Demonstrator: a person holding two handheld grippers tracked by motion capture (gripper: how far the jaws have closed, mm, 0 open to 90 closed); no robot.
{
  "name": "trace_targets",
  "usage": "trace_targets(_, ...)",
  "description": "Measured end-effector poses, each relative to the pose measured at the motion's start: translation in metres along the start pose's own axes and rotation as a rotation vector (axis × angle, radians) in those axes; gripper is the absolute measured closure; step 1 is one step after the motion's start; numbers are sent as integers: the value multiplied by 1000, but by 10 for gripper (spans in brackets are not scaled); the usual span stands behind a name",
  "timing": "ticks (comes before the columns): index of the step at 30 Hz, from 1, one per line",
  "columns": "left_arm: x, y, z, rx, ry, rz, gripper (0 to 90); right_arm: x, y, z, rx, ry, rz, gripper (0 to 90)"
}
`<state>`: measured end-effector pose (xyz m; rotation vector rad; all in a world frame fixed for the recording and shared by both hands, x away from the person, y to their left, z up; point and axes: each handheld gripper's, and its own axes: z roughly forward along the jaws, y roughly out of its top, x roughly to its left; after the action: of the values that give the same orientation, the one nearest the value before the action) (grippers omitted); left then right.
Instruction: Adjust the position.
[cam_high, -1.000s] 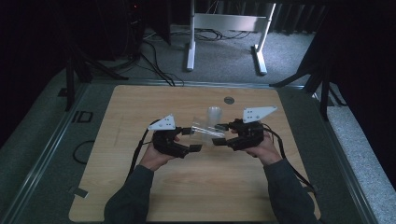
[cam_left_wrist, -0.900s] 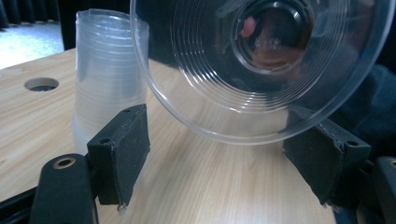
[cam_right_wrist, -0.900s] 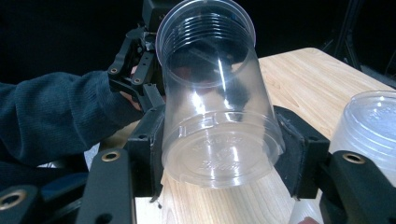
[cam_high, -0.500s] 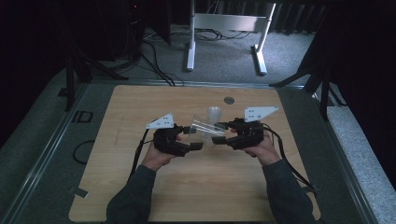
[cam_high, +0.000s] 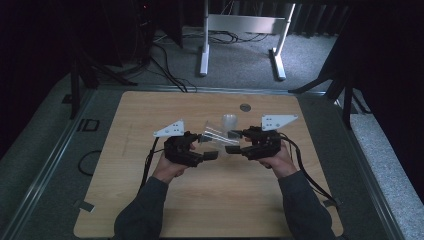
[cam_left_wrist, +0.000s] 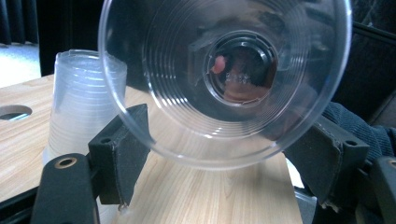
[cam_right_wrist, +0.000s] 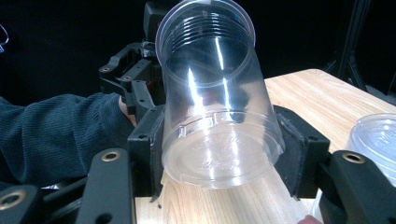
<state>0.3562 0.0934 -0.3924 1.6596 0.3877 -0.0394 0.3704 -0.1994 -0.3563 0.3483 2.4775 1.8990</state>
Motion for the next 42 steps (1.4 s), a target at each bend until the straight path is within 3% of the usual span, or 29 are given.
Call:
trace_targets(17,0,3,0,-73,-31,-26,233,0,0,0,-36,11,-9,417)
trace_targets(23,0,3,1,-127,-46,-49,234,-1,-3,-3,-71,14,0,418)
trace_targets(27,-1,4,4,-118,-35,-41,234,-3,-7,-7,-91,16,20,418)
trace_targets(42,-2,5,6,-132,-18,-37,233,-1,-6,-6,-88,17,2,418)
